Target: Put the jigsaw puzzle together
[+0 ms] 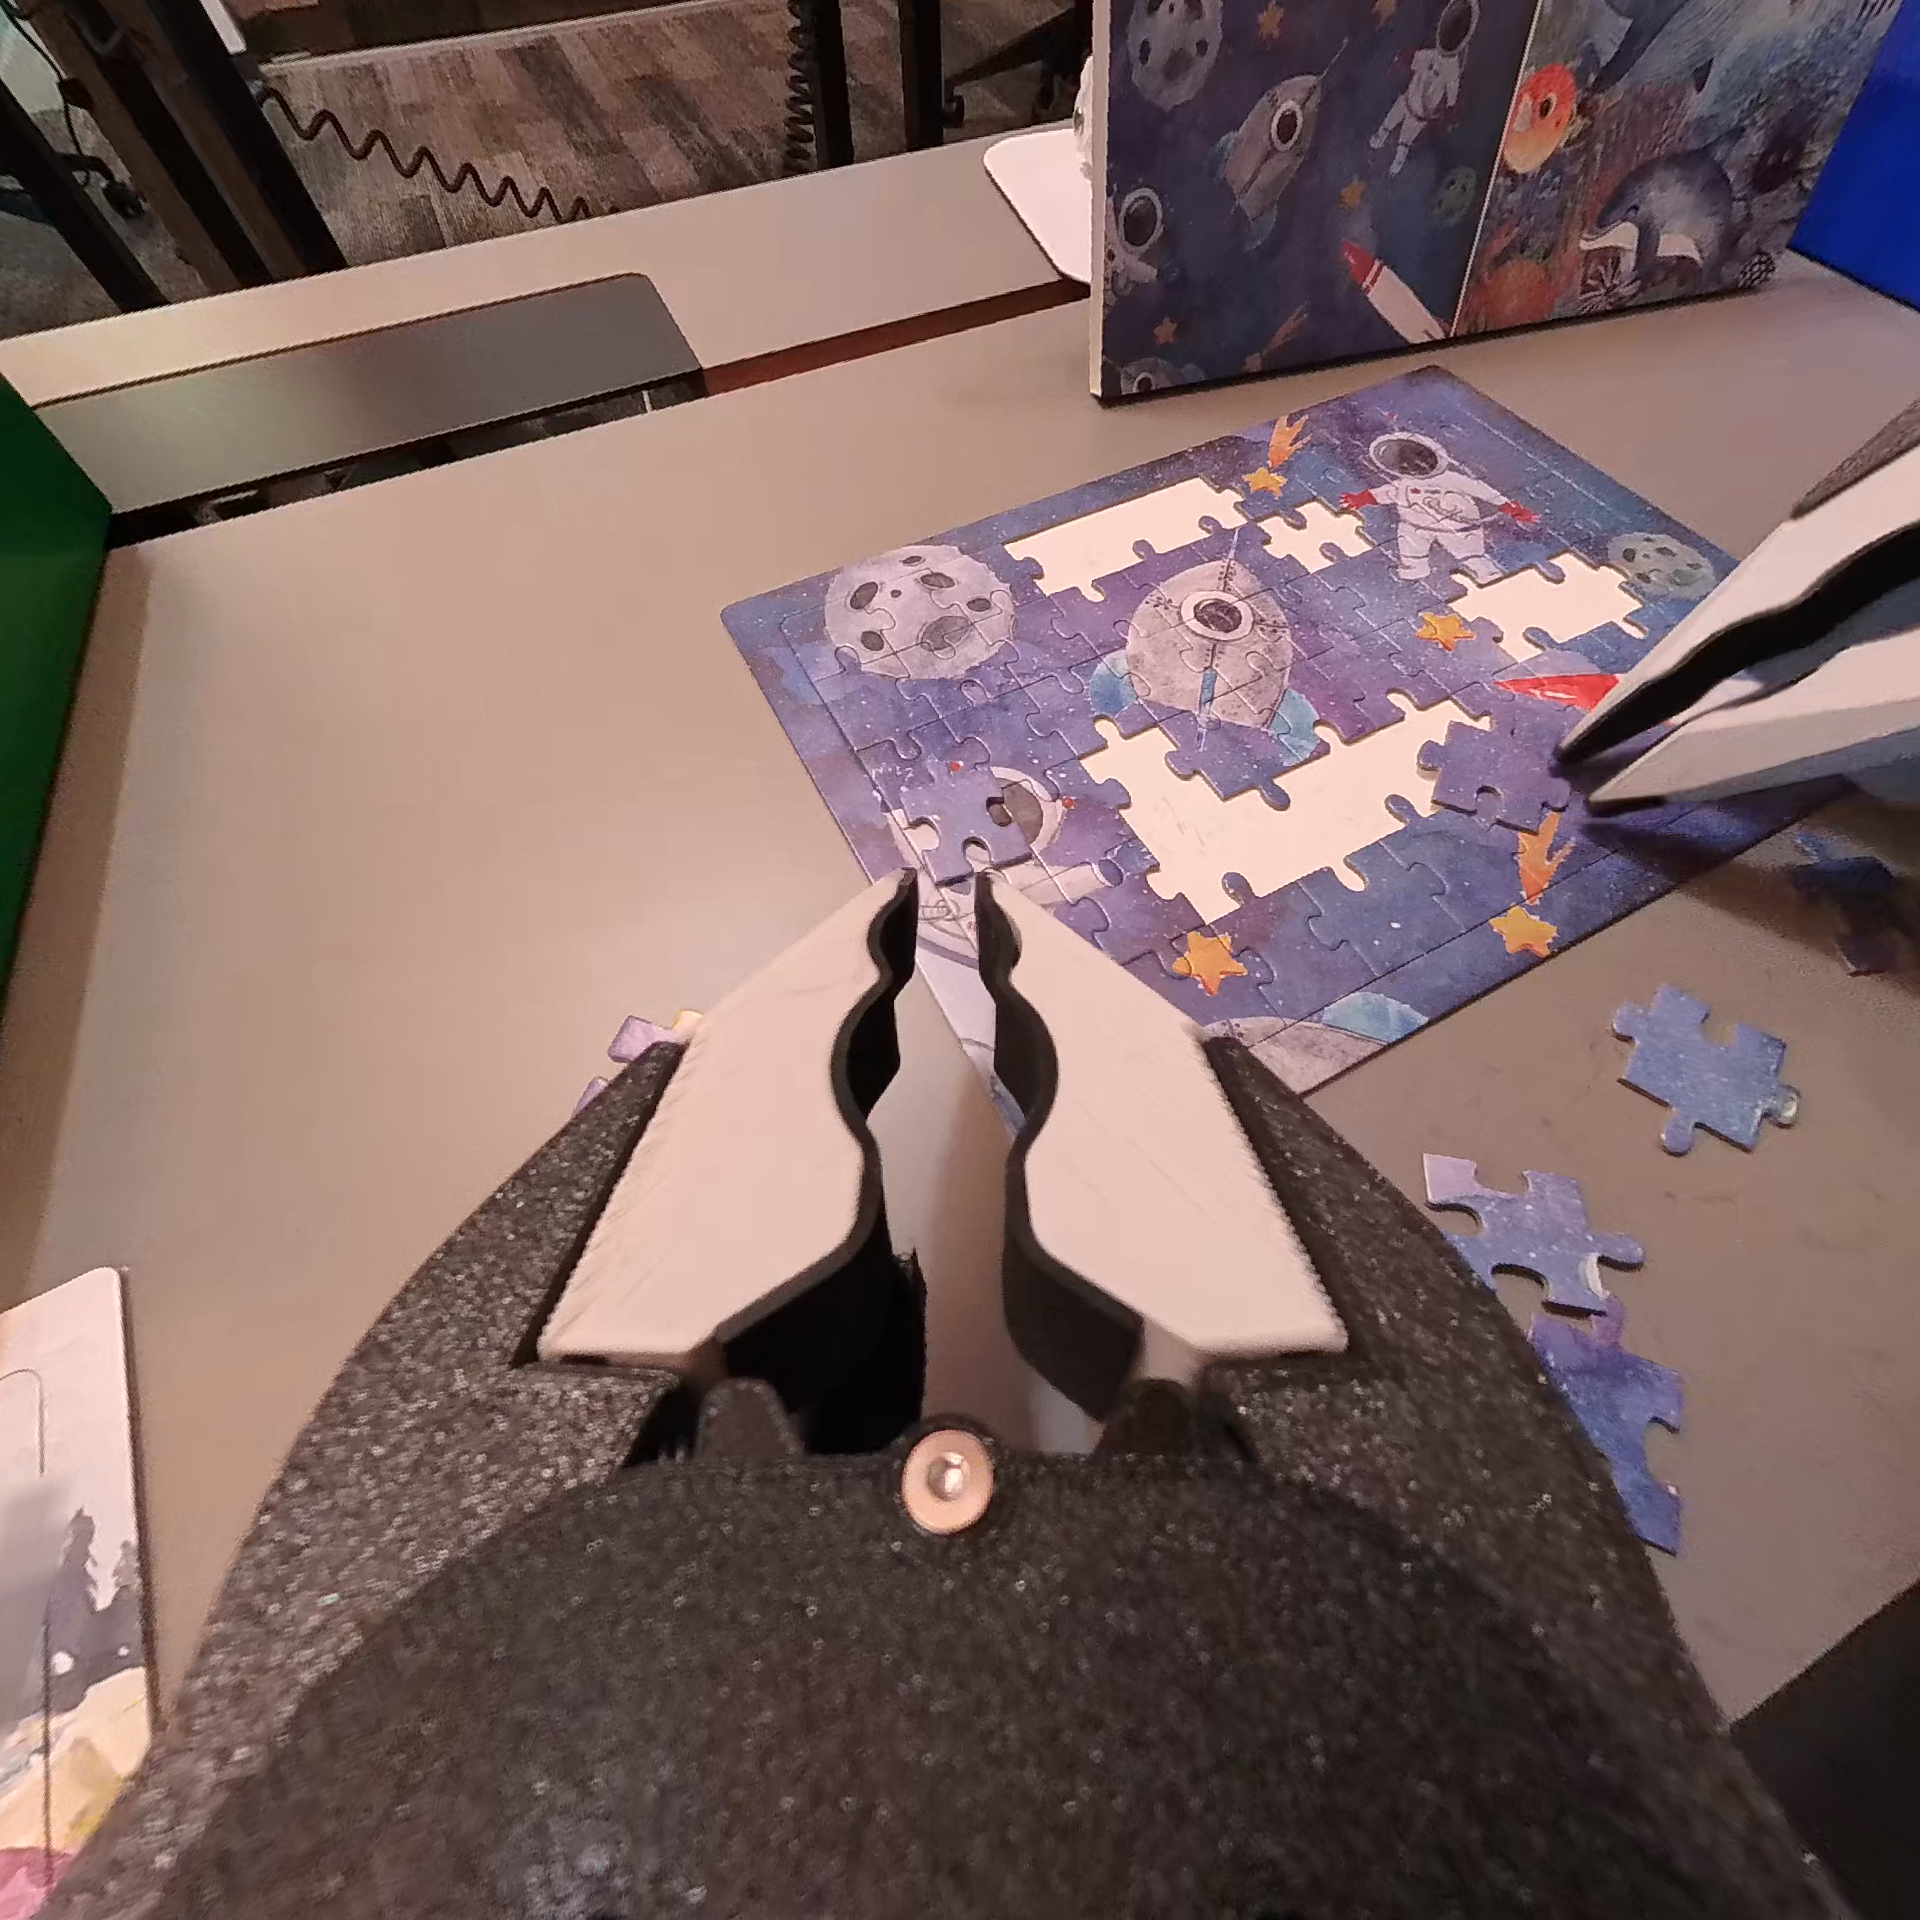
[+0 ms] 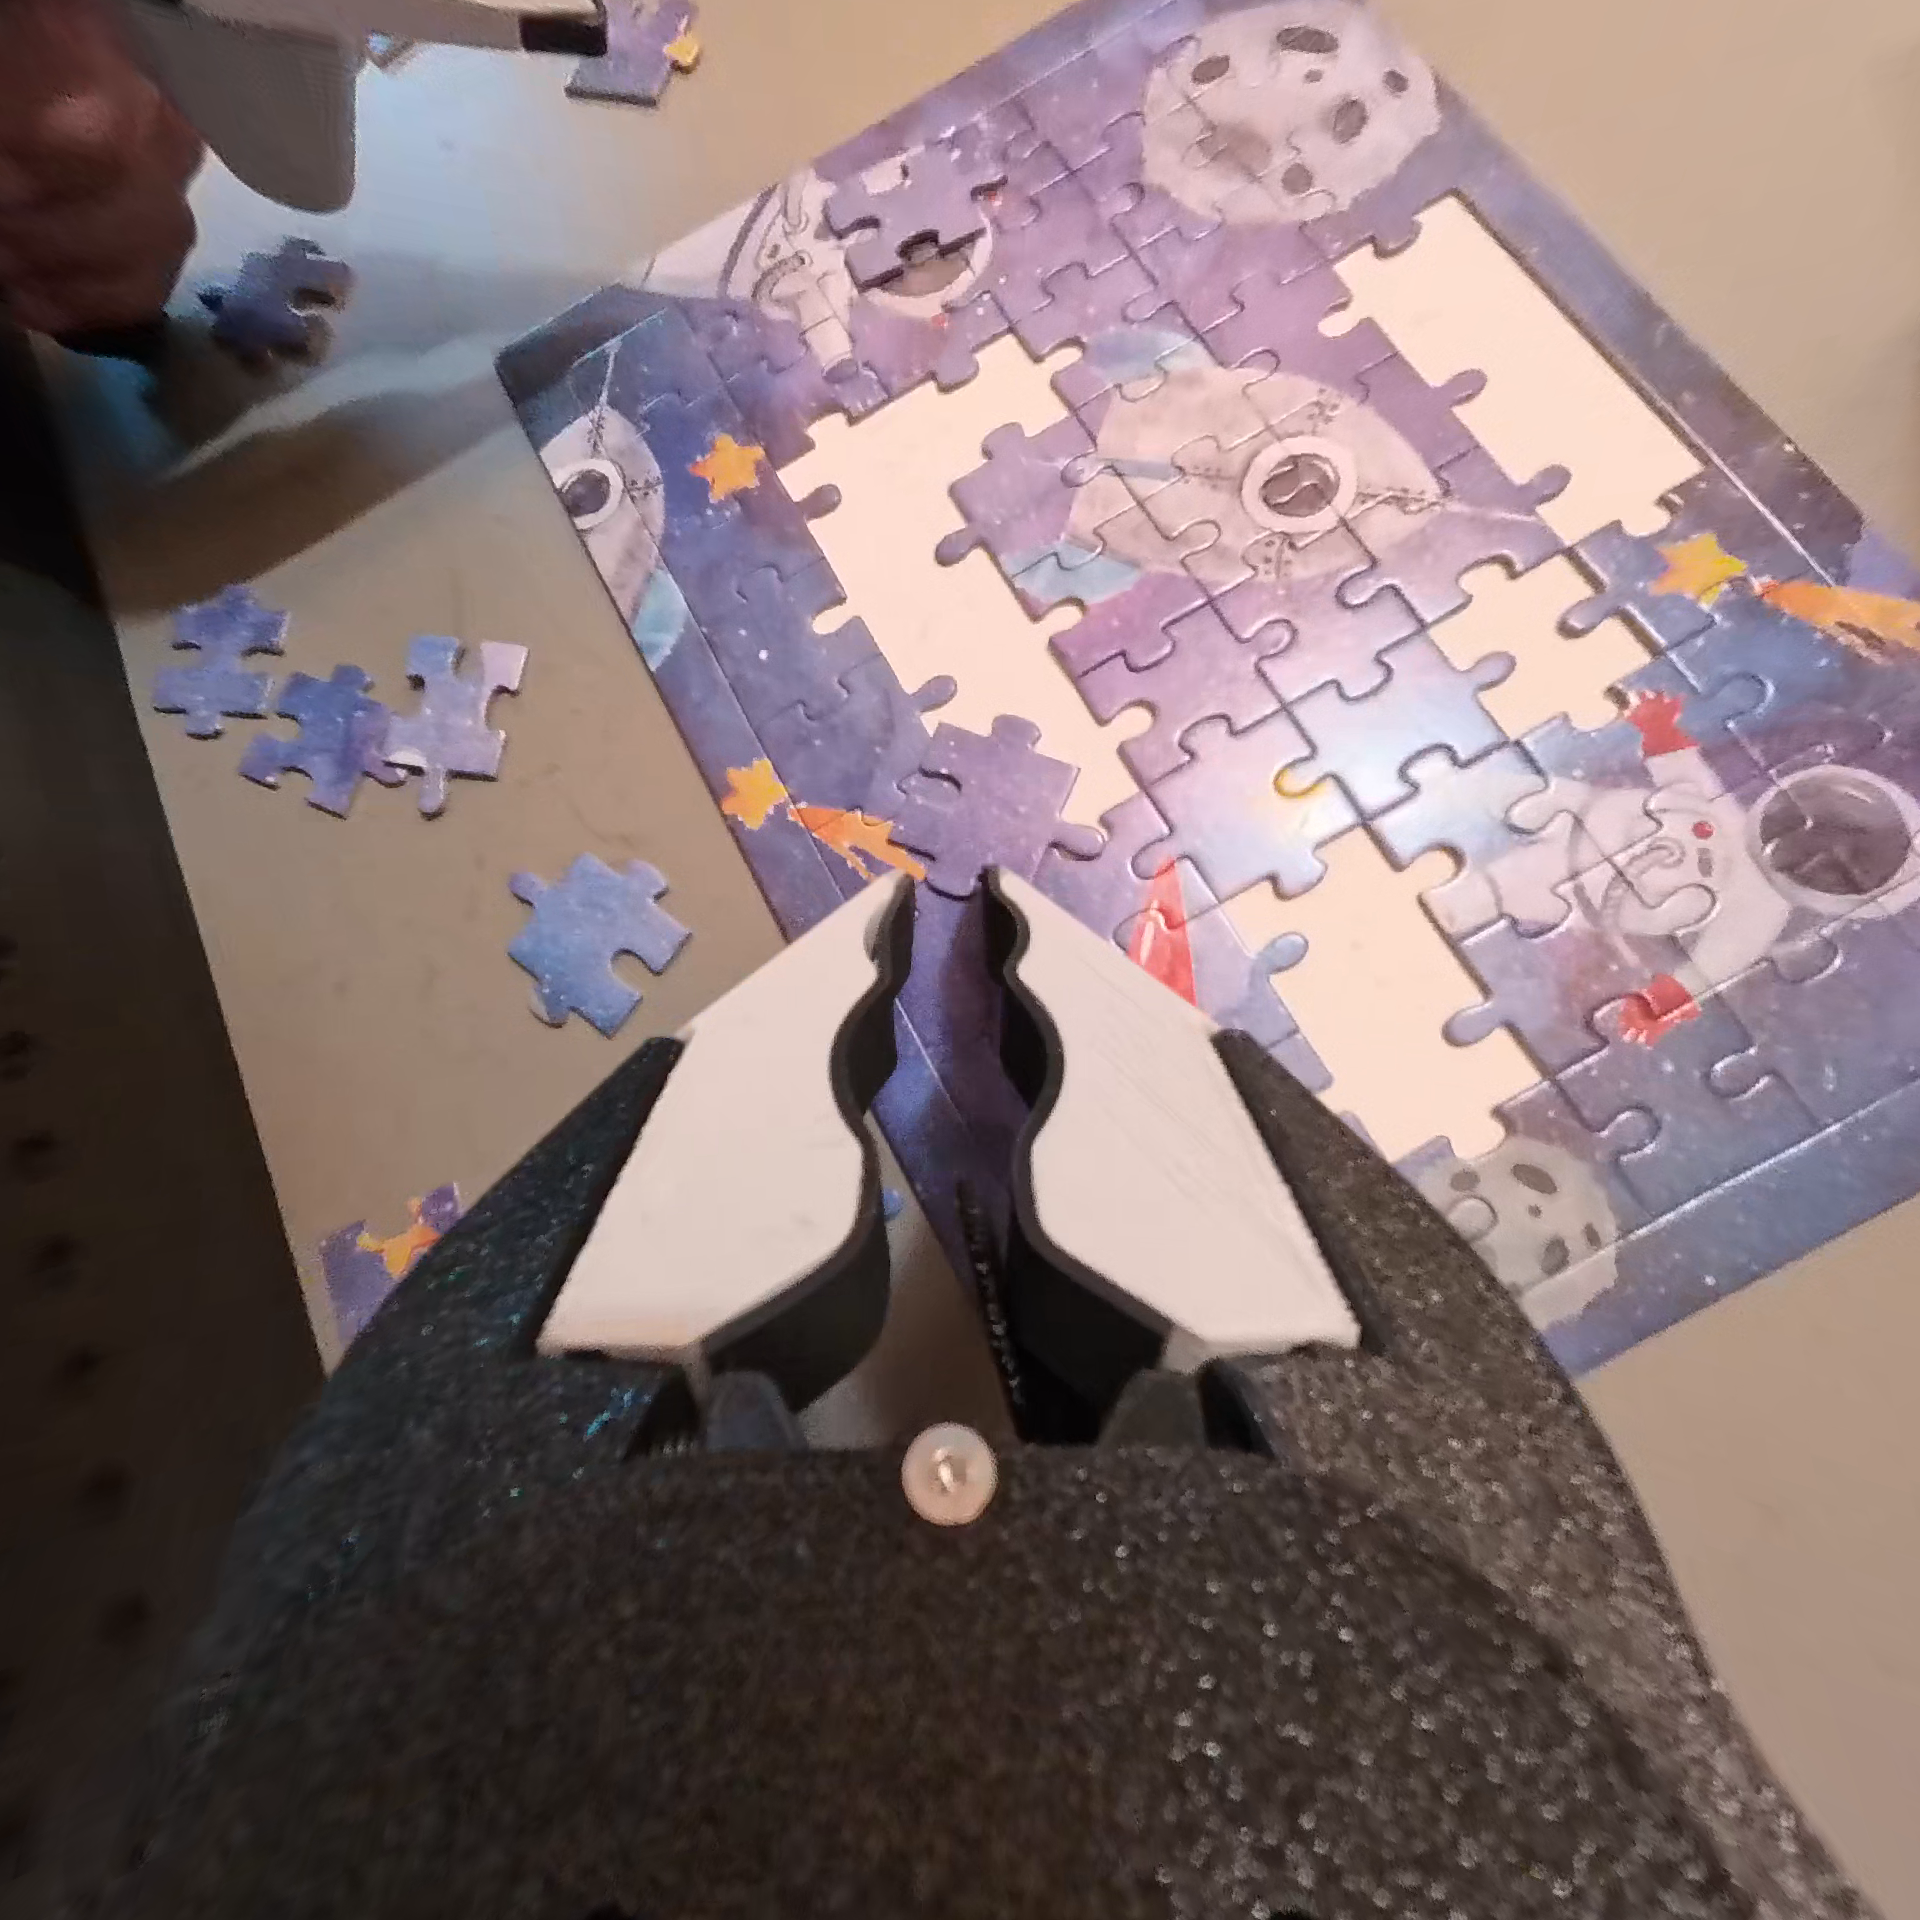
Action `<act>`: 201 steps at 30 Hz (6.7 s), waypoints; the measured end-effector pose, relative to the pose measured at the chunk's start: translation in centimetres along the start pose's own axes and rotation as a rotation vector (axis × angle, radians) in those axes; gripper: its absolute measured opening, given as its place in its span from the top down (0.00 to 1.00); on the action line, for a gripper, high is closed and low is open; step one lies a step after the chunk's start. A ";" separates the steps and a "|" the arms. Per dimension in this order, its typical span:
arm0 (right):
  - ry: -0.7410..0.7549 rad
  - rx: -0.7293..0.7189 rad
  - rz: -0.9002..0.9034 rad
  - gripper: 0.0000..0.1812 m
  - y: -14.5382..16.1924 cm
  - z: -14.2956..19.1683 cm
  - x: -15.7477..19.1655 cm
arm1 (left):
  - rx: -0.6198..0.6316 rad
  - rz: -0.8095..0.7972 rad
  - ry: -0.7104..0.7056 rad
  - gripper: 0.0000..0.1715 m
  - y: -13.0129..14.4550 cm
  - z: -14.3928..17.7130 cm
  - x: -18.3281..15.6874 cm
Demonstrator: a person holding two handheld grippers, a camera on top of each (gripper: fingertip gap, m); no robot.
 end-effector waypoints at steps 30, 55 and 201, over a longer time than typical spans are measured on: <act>0.104 -0.011 0.078 0.85 -0.7 -0.9 0.9 | 0.009 0.001 0.016 0.94 0.1 -0.1 -0.2; 0.059 0.035 0.124 0.83 -0.5 -0.6 0.3 | -0.004 0.009 0.038 0.94 0.2 0.3 -0.4; 0.002 0.028 0.270 0.77 -13.6 -7.6 1.7 | -0.181 0.390 -0.106 0.95 1.6 4.8 8.4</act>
Point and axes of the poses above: each gripper's, where its closed fingertips meet, z back along the fingers, y out of its underside, x = y × z across the jaws, the point moved 7 cm from there along z, back along the fingers, and after that the axes turned 11 degrees about x, right-handed, at the moved point
